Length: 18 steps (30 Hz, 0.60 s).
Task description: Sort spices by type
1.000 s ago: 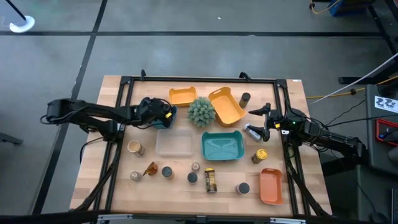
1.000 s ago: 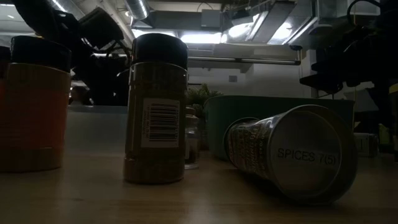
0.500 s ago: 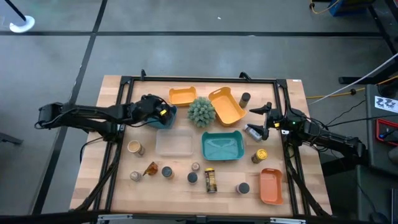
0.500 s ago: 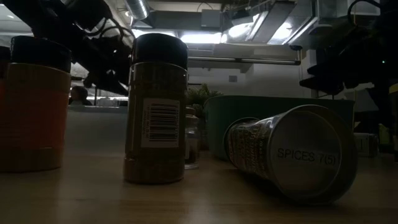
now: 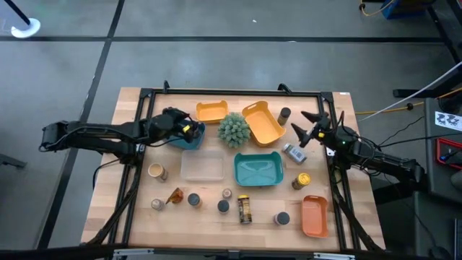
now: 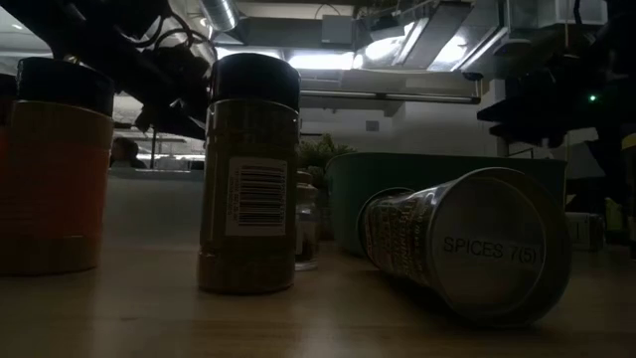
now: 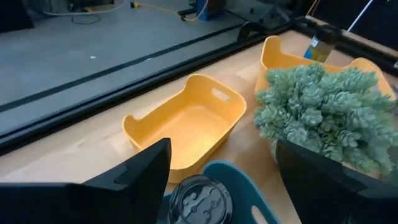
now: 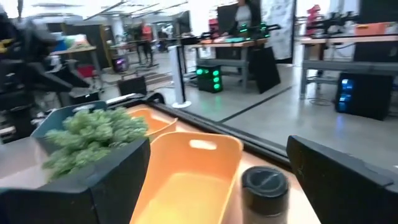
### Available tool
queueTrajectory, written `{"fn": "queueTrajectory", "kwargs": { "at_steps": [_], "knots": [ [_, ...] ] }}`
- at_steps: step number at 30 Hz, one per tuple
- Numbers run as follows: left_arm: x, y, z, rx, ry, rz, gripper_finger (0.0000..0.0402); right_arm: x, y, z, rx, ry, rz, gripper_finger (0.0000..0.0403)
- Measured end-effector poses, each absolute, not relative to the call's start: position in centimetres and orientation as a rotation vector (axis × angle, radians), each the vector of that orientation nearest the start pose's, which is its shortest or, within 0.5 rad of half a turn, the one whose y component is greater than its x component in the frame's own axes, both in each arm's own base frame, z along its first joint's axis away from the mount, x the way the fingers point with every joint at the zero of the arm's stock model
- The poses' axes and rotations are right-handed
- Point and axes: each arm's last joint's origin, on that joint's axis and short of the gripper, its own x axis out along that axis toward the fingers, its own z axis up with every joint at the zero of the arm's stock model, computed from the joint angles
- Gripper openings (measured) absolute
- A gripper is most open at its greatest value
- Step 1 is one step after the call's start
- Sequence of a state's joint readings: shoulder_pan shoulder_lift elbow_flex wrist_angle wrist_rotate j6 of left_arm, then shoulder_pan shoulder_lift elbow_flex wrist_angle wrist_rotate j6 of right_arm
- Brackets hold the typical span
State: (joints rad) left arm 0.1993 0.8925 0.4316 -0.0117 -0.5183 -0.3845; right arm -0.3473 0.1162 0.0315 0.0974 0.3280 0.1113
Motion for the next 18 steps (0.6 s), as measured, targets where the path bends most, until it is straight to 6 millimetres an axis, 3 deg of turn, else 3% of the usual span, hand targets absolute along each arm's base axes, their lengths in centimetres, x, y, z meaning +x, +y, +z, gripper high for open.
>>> {"fn": "queueTrajectory", "kwargs": {
  "at_steps": [18],
  "knots": [
    [18.3, 5.2, 22.8, -0.247, 0.176, 0.751, 0.0274, 10.8, -5.2, 16.2, 0.238, 0.035, -0.797, 0.0376]
  ]
}}
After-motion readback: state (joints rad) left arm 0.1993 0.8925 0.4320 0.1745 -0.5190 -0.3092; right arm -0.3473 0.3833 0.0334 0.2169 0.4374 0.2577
